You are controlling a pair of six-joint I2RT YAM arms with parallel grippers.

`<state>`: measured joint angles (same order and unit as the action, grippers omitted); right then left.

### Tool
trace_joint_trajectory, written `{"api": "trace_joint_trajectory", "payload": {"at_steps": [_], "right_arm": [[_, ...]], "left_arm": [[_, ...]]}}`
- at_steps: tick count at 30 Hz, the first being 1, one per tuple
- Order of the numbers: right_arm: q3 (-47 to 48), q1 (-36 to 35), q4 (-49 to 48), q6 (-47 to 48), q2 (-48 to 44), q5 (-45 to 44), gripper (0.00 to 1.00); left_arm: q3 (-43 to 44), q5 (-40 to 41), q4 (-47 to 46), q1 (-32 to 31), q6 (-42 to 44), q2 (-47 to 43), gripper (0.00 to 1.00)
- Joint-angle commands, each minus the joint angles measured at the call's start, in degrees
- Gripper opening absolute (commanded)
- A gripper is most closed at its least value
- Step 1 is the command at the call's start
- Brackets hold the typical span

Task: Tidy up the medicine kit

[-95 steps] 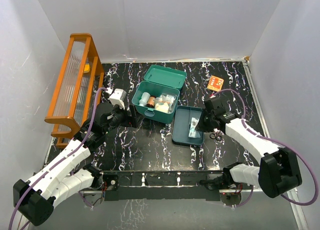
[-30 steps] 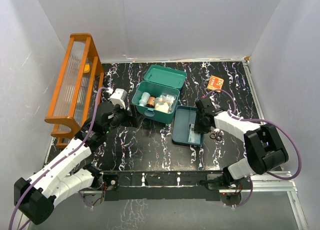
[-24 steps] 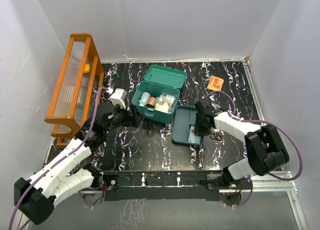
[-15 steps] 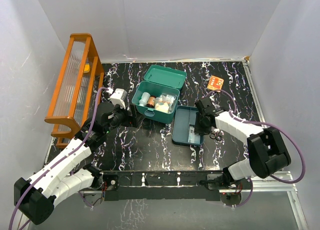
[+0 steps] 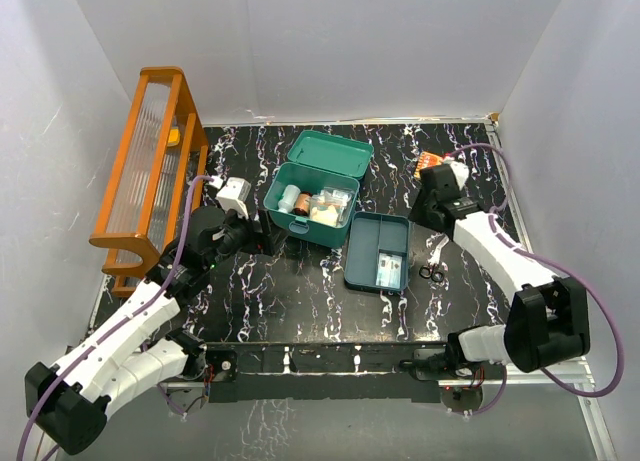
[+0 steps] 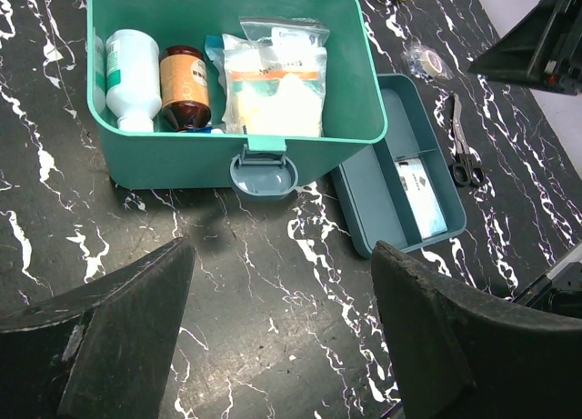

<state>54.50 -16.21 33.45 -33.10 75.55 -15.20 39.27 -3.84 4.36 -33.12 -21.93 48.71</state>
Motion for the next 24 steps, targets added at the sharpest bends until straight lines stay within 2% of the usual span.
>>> {"api": "trace_joint_trajectory", "payload": {"at_steps": [1,5,14,24], "right_arm": [[1.9,6.1,-5.5,0.0,0.4,-5.1,0.38],[4.0,8.4,-6.5,1.8,4.8,-6.7,0.40],[7.4,12.2,-10.8,13.7,14.9,-2.2,0.36],[11.2,15.0,-9.5,16.5,21.9,4.9,0.44]], "left_arm": [[-0.4,0.3,-0.9,-0.1,0.4,-1.7,0.77],[-0.2,0.3,-0.8,-0.1,0.7,-1.8,0.78],[-0.5,-0.3,-0.5,-0.1,0.3,-2.6,0.78],[0.1,0.3,0.7,-0.1,0.5,-2.6,0.78]]}}
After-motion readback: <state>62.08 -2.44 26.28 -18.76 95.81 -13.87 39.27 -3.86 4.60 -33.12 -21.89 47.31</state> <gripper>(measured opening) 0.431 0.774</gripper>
